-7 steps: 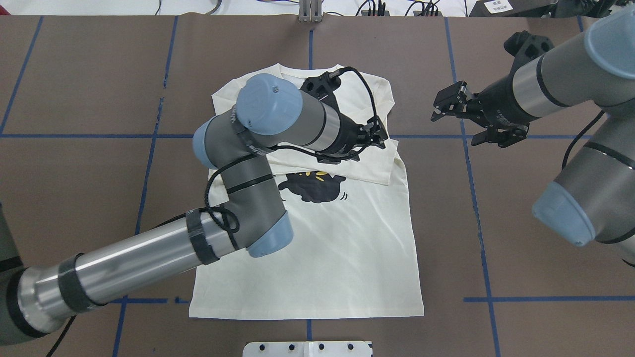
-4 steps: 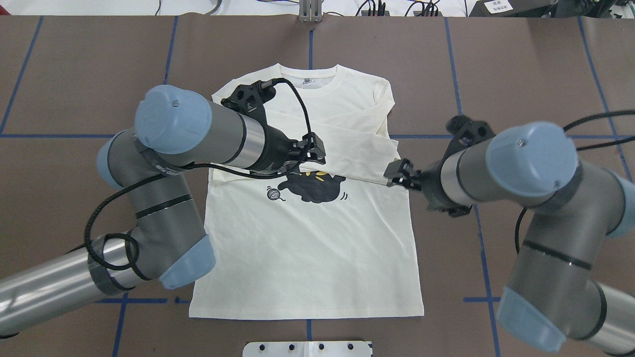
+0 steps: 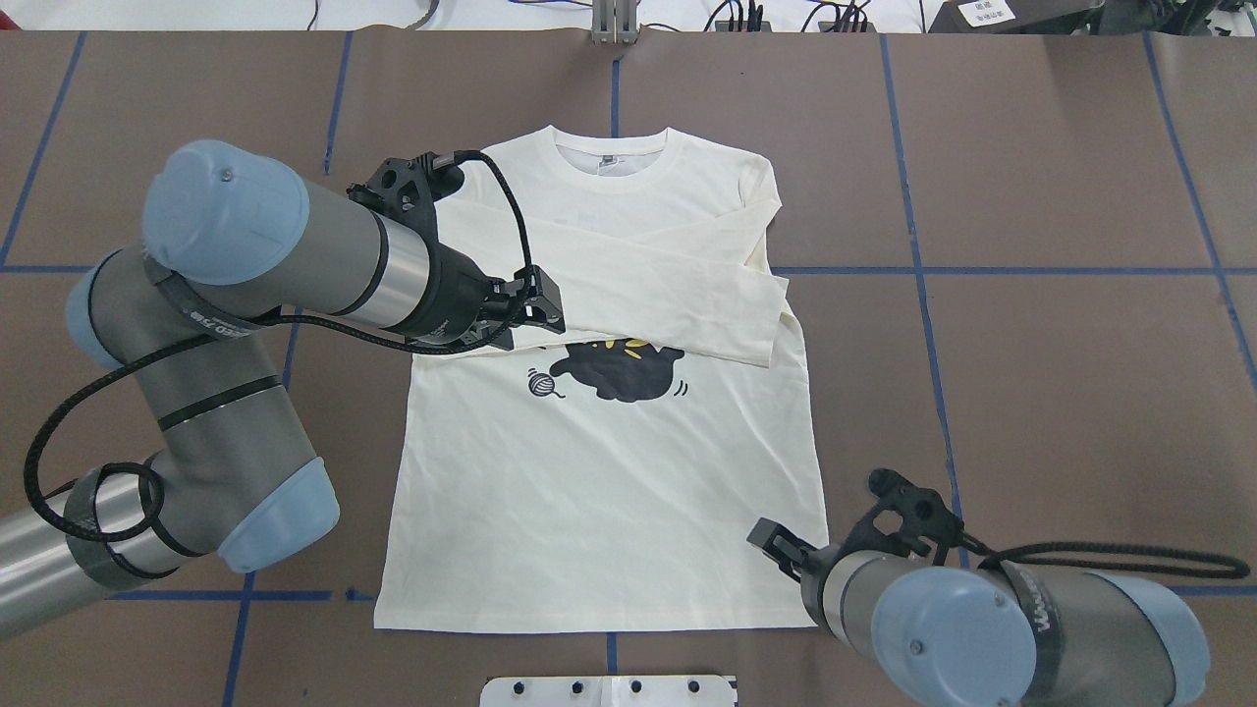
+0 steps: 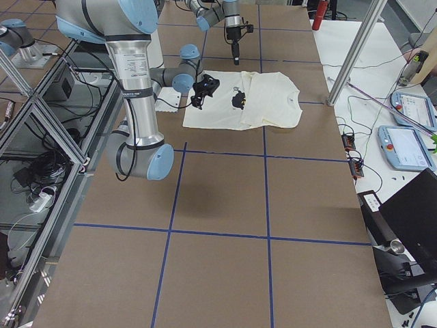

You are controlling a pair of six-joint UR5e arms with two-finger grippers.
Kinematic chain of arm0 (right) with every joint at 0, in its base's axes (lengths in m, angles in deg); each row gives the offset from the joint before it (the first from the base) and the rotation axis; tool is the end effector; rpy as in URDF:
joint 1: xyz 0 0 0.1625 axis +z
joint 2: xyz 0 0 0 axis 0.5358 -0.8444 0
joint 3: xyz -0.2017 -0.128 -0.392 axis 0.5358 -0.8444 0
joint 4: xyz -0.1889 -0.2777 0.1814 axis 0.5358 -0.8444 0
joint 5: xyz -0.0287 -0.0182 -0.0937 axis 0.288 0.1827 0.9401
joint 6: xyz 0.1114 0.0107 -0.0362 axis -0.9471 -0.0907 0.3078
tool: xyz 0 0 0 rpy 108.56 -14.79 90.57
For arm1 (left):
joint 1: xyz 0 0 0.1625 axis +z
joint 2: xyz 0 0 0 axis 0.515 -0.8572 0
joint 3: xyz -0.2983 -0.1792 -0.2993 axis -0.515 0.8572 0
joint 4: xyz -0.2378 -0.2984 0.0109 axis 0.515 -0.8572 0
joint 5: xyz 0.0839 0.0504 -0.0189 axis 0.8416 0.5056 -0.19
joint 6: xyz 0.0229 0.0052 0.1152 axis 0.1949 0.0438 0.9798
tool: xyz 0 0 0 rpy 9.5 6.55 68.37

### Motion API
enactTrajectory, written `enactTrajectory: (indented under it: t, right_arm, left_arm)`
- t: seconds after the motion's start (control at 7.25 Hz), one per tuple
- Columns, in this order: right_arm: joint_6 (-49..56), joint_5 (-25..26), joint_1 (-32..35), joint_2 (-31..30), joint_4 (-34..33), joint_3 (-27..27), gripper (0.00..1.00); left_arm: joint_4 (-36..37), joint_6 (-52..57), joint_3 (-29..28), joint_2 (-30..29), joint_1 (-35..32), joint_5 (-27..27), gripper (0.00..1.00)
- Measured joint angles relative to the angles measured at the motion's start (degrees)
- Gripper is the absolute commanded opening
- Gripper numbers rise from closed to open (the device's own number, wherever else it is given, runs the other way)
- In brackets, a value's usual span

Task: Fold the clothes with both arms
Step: 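Move the right gripper to its nearest hem corner while the left holds the sleeve, then release the sleeve and move the left gripper to the hem corner nearest it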

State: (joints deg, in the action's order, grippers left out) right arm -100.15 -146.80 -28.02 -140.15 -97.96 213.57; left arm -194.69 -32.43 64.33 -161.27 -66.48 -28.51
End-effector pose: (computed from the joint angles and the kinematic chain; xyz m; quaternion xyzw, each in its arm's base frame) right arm -0.4698 -0.1854 0.3834 -0.0410 -0.3888 0.3313 0.8587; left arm 0.4472 -0.4216 0.2345 0.0310 0.5943 -0.0893 0.7987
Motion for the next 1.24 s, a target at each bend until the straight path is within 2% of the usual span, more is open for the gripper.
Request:
enactTrajectory:
  t: [0.28, 0.55, 0.97, 1.24]
  right_arm:
    - [-3.68, 2.36, -4.37, -2.85, -0.13, -0.35, 0.77]
    - [-4.19, 2.78, -5.41, -3.78, -0.12, -1.07, 0.64]
    - [-4.25, 2.78, -5.62, -3.36, -0.11, -1.92, 0.62]
    - [-4.25, 2.75, -5.64, -3.20, -0.11, -2.27, 0.47]
  left_arm:
    - [0.08, -0.23, 0.08, 0.20, -0.09, -0.13, 0.64]
    - [0.09, -0.33, 0.09, 0.24, -0.09, -0.14, 0.64]
    - [0.09, -0.35, 0.09, 0.24, -0.04, -0.14, 0.64]
    - [0.09, -0.33, 0.02, 0.24, -0.07, -0.14, 0.64]
